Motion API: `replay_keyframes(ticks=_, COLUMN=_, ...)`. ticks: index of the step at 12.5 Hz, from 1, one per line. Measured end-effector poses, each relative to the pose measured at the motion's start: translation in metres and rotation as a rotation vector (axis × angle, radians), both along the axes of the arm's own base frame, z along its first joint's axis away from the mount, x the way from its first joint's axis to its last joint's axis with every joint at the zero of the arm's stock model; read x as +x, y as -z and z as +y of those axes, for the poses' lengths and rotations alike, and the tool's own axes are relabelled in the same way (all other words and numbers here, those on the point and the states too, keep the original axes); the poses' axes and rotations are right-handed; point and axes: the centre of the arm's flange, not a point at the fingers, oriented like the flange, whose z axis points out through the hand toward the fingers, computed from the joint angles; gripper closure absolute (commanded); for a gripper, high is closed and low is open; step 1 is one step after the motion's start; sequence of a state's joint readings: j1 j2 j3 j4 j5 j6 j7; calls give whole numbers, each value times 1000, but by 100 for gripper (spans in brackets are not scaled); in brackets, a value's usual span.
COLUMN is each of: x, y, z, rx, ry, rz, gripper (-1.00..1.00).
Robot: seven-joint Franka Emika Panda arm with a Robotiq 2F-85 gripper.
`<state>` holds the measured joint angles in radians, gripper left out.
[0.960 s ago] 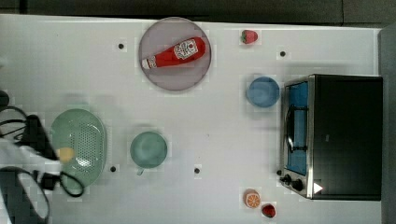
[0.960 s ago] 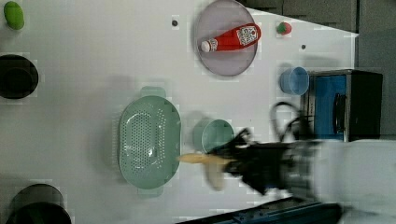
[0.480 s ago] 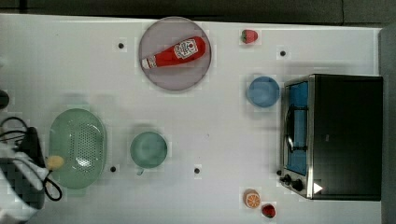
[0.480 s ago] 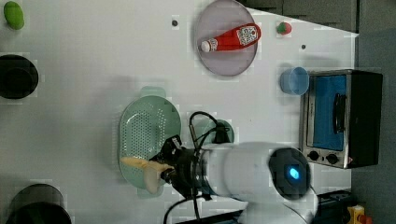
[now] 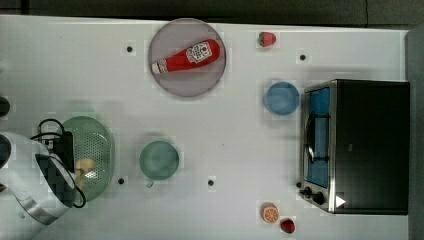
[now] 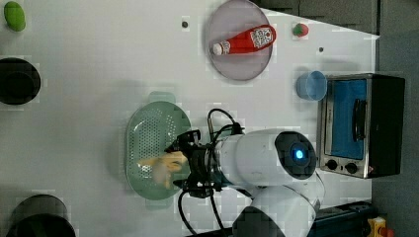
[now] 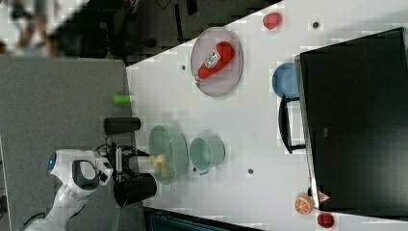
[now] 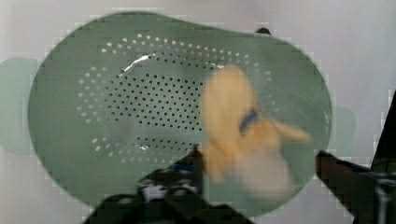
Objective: Pick Banana and place it in strainer.
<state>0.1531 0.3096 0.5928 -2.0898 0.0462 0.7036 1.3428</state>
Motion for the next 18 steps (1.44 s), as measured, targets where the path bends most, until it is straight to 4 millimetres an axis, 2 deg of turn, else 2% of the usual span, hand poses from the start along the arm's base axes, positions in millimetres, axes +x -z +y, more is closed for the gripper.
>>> replay_keyframes(ticks=1, x=3, y=-6, z=1, rx=8, ry=5, rz=-14, gripper=-100)
replay_keyframes(ticks=3, x=6, y=-26, z=5, rx=17, ry=0, rz=-61, gripper=-100)
replay_keyframes(ticks=5, x=10, y=-59, z=3, rx=34, ry=13, rz=-134, gripper=-100)
replay_keyframes(ticks=6, x=13, y=-82, z=-2, rx=35, ry=16, rz=-168, gripper=-100)
replay_keyframes(ticks=7, x=16, y=-104, z=-10, rx=24, ry=-1, rz=-186, gripper=-100)
replay_keyframes(ticks=10, x=28, y=-168, z=-69, rx=-46, ry=-165, rz=-246, gripper=-100)
replay_keyframes(ticks=12, x=45, y=-215, z=-127, rx=-85, ry=-259, rz=-270, gripper=-100)
replay_keyframes(ticks=14, x=64, y=-252, z=-212, rx=-55, ry=-280, rz=-301, gripper=-100)
replay_keyframes(ticks=16, x=69, y=-270, z=-312, rx=-48, ry=-303, rz=-273, gripper=-100)
replay_keyframes(ticks=18, x=69, y=-274, z=-400, rx=-64, ry=-314, rz=-279, gripper=-100)
